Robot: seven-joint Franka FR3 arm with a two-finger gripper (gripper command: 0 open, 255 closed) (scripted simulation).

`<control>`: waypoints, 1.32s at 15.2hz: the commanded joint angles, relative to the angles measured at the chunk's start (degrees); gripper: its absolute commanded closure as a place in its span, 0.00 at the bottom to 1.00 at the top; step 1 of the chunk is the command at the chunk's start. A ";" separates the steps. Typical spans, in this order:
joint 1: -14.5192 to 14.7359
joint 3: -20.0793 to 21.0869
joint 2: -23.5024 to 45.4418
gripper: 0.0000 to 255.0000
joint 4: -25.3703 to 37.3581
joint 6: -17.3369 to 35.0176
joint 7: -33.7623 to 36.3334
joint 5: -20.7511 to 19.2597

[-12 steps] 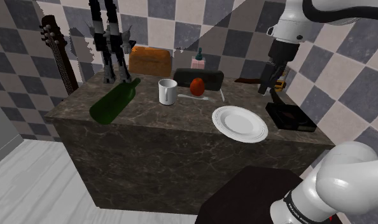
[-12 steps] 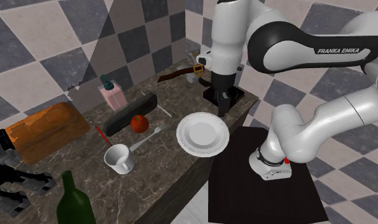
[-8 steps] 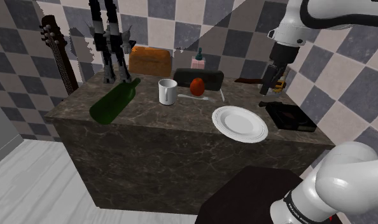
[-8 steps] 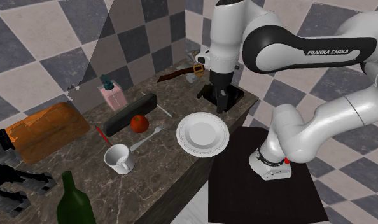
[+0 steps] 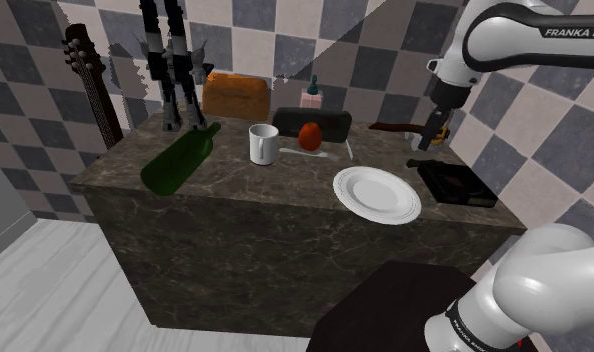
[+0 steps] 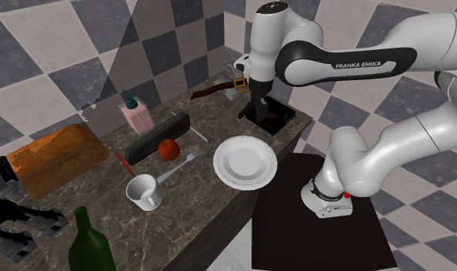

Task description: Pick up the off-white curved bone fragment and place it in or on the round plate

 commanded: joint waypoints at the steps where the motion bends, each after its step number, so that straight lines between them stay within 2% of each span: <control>1: -0.51 -1.86 1.19 0.00 -0.19 2.59 -2.75 -2.07; 7: -1.54 -8.37 7.43 0.00 1.61 11.11 -11.12 -6.91; 13: -1.43 -14.88 15.57 0.00 5.86 19.48 -19.45 -8.73; 20: -1.47 -16.66 18.22 0.00 2.80 25.28 -19.71 -8.85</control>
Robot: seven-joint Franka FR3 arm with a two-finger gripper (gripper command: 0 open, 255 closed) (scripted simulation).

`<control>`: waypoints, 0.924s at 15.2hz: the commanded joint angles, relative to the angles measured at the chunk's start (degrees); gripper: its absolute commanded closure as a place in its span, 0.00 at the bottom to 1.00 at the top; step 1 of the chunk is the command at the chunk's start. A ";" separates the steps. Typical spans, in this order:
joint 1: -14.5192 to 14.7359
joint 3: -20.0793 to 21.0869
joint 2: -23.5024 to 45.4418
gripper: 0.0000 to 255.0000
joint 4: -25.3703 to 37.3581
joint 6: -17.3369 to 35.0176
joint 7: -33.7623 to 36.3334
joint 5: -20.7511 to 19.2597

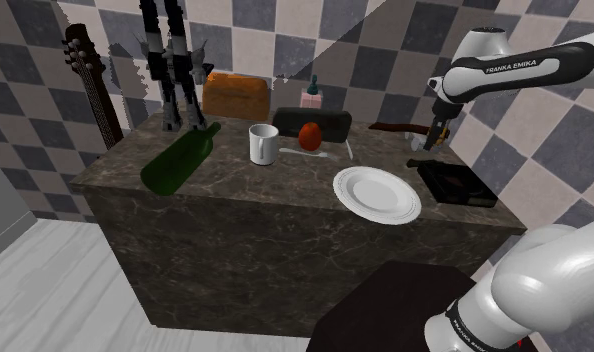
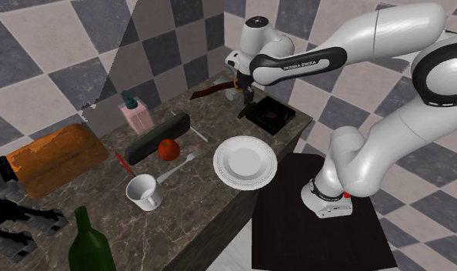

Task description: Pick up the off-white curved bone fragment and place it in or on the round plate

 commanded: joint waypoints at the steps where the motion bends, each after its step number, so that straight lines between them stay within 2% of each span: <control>1: 0.00 -0.37 0.61 0.00 -0.75 1.39 -0.01 -0.04; 8: 0.00 -0.37 0.61 0.00 -0.75 1.39 -0.01 -0.03; 9: 0.00 -0.37 0.61 1.00 -0.75 1.39 -0.01 -0.03; 14: 0.00 -0.37 0.61 1.00 -0.75 1.39 -0.01 -0.04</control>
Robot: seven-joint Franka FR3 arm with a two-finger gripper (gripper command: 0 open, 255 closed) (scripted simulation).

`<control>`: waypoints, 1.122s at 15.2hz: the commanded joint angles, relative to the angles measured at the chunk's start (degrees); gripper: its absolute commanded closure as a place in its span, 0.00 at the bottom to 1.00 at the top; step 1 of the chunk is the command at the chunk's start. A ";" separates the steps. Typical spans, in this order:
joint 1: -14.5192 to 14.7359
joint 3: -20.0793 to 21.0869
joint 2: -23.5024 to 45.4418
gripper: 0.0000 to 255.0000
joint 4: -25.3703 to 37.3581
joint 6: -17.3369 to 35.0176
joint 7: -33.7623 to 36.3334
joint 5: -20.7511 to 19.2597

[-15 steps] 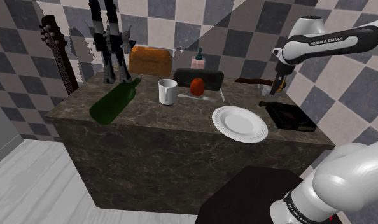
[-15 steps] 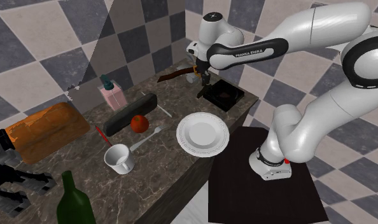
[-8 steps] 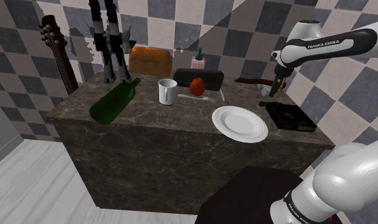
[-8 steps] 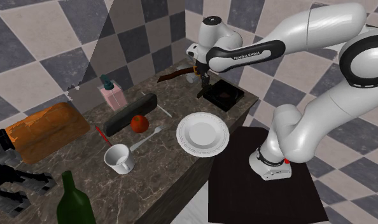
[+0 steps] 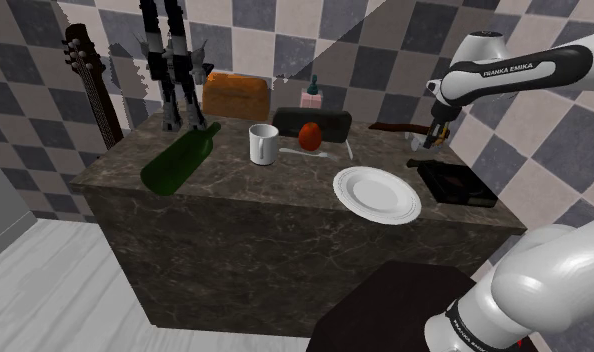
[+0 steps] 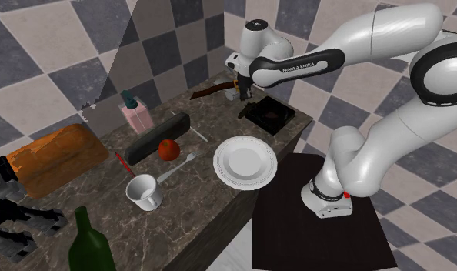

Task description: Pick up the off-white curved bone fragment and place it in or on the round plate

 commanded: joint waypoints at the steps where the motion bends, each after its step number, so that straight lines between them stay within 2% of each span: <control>1: 0.00 0.00 0.00 1.00 0.00 0.00 0.00 0.00; 4: 0.00 0.00 0.00 1.00 0.00 0.00 0.00 0.00; 5: 0.00 0.00 0.00 0.00 0.00 0.00 0.00 0.00; 9: 4.84 -4.51 -8.10 0.00 -8.80 5.30 -18.75 3.20; 10: 5.56 -5.28 -9.21 0.00 -9.77 5.61 -21.00 3.43; 17: 7.04 -7.88 -4.85 0.00 -11.92 12.10 -21.84 4.15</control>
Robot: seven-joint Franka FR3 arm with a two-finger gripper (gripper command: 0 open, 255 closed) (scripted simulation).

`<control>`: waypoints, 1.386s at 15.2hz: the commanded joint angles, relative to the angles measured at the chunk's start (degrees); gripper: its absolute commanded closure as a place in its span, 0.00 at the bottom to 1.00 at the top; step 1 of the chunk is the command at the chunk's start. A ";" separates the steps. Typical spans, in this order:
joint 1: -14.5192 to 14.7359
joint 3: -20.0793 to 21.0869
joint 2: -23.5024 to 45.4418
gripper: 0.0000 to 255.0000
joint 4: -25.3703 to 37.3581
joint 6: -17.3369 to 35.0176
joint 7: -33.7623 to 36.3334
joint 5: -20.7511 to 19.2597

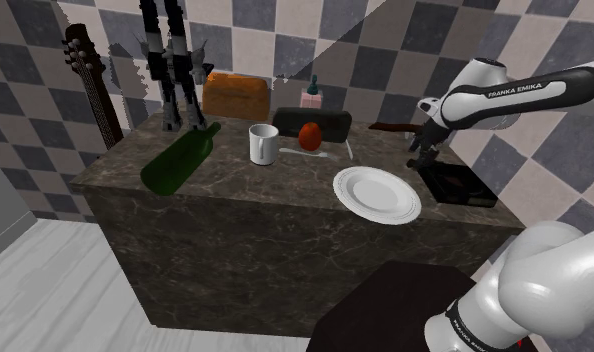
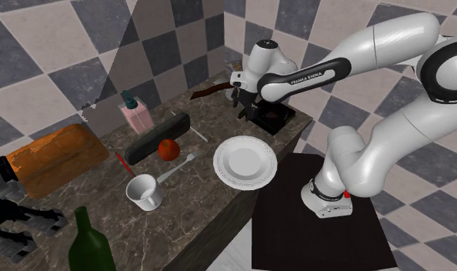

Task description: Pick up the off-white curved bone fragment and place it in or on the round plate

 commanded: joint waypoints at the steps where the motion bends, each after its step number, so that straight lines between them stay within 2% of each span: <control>1: 0.28 -0.56 0.90 0.00 -0.64 1.56 -0.23 0.16; 8: 0.28 -0.55 0.89 0.00 -0.64 1.55 -0.23 0.16; 9: 0.28 -0.55 0.89 1.00 -0.64 1.55 -0.23 0.16; 18: 0.28 -0.55 0.90 1.00 -0.64 1.56 -0.23 0.17; 21: -0.03 0.41 -0.50 1.00 0.73 -1.17 0.14 0.04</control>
